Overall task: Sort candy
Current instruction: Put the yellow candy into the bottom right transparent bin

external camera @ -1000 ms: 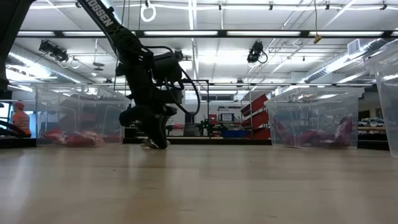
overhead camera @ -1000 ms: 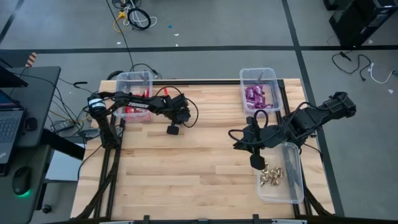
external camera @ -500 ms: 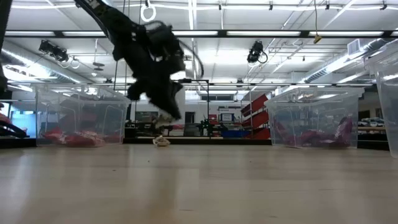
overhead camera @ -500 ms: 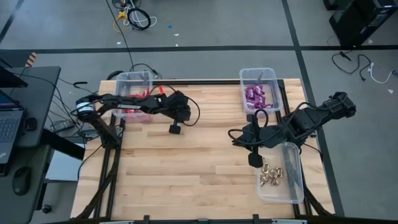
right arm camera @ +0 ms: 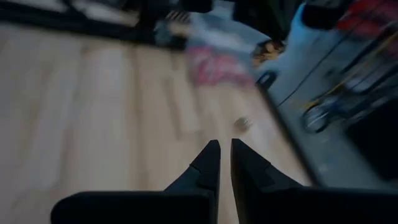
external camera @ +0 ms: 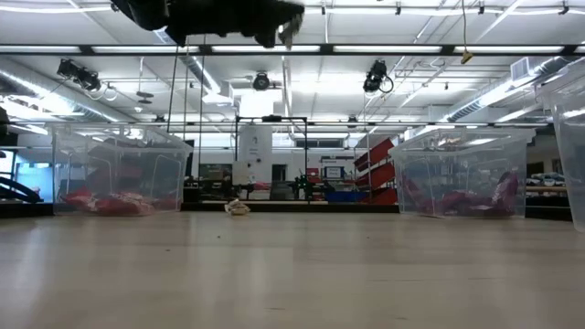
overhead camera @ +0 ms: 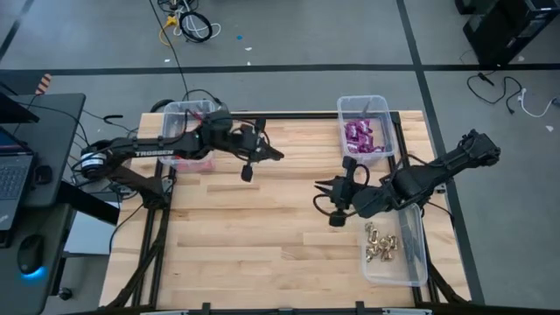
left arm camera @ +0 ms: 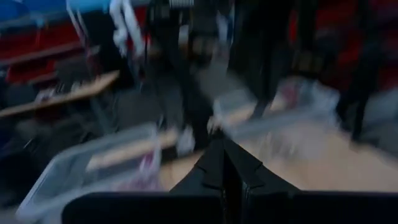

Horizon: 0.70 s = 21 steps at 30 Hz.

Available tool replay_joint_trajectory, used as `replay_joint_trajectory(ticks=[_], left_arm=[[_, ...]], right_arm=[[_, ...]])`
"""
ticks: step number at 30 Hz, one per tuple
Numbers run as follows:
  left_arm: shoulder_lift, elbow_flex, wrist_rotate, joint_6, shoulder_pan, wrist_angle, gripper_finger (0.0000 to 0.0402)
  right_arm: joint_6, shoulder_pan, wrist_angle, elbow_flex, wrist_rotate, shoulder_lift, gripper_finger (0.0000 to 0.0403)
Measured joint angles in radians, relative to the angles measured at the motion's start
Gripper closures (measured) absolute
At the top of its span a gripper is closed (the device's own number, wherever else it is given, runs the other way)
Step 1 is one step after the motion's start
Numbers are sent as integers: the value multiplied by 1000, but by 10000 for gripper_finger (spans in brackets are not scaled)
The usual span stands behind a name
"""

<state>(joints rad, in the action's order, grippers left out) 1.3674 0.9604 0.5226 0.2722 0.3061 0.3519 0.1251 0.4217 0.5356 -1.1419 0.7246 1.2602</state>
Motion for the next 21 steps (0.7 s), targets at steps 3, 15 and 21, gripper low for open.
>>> replay_joint_trajectory(ticks=[3, 15, 21], left_arm=[[0, 0, 34, -83, -1, 114, 401], [-1, 0, 117, -148, -59, 291, 401], [-1, 0, 111, -147, -71, 286, 401]], right_arm=[[-118, 0, -217, 84, 86, 0, 378], [-538, -42, -1076, 318, 80, 91, 395], [-544, -71, -1237, 274, 88, 239, 355]])
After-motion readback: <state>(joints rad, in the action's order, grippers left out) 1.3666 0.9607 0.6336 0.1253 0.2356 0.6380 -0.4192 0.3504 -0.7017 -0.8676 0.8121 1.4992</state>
